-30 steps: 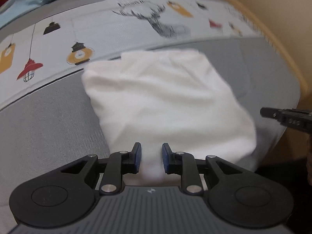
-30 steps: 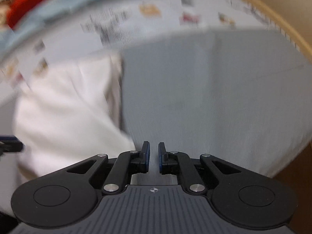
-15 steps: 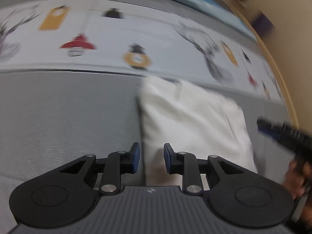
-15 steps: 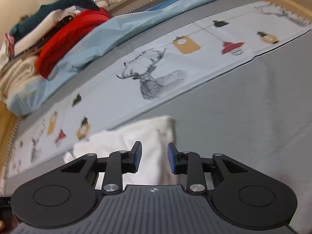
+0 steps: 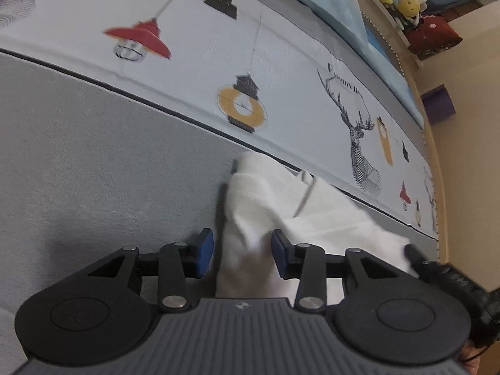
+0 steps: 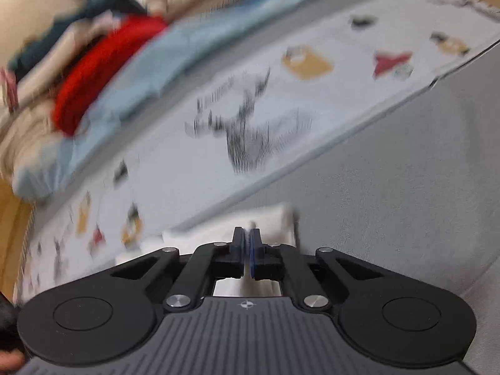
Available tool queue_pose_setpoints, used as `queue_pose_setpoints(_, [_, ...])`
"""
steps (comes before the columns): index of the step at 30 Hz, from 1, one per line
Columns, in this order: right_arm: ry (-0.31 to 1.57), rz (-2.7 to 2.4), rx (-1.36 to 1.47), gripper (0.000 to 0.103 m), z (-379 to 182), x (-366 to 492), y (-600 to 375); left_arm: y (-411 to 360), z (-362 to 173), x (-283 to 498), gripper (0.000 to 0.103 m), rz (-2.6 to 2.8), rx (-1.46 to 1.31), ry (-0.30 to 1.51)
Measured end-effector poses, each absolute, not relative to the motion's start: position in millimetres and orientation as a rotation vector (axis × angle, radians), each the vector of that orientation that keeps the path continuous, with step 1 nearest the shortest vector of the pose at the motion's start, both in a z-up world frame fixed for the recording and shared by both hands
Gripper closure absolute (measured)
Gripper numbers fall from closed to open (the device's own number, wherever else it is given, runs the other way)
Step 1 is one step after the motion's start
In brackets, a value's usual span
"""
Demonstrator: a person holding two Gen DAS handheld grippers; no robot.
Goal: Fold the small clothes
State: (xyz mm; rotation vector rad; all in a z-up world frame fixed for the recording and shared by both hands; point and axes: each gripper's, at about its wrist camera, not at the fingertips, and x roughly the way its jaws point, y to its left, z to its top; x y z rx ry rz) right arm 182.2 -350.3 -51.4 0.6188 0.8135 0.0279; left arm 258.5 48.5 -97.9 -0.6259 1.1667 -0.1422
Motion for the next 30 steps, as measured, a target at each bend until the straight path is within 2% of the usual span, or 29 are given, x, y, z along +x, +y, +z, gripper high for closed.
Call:
queue_pose_setpoints(1, [0.799, 0.009, 0.626, 0.101, -50, 181, -356, 46, -100, 260, 0.059, -0.150, -0.613, 1.162])
queue_pose_setpoints(3, [0.829, -0.029, 0.591, 0.101, -54, 183, -361, 42, -98, 262, 0.091, -0.145, -0.552, 1.139])
queue_pose_setpoints(4, [0.847, -0.044, 0.591, 0.101, -58, 184, -363, 42, -97, 262, 0.103, -0.149, -0.541, 1.126])
queue_pose_setpoints(8, [0.891, -0.063, 0.535, 0.097, -66, 191, -359, 42, -82, 259, 0.103, -0.107, -0.430, 1.022])
queue_pose_setpoints(13, [0.851, -0.043, 0.487, 0.096, -47, 178, -357, 42, -65, 250, 0.102, -0.258, -0.439, 1.015])
queue_pose_setpoints(16, [0.830, 0.139, 0.436, 0.096, -31, 163, -349, 27, -58, 240, 0.097, -0.452, -0.395, 1.034])
queue_pose_setpoints(19, [0.982, 0.349, 0.366, 0.095, -44, 153, -333, 0, -67, 226, 0.095, -0.548, -0.179, 1.100])
queue_pose_setpoints(21, [1.103, 0.292, 0.185, 0.095, -66, 149, -321, -13, -81, 219, 0.101, -0.488, -0.012, 1.141])
queue_pose_setpoints(23, [1.157, 0.202, 0.097, 0.087, -79, 144, -325, -14, -77, 216, 0.101, -0.471, 0.000, 1.129])
queue_pose_setpoints(27, [1.047, 0.267, 0.238, 0.087, -51, 126, -346, -14, -50, 198, 0.099, -0.530, -0.036, 1.058])
queue_pose_setpoints(30, [1.059, 0.390, 0.225, 0.087, -47, 112, -343, -27, -58, 186, 0.096, -0.608, 0.046, 1.136])
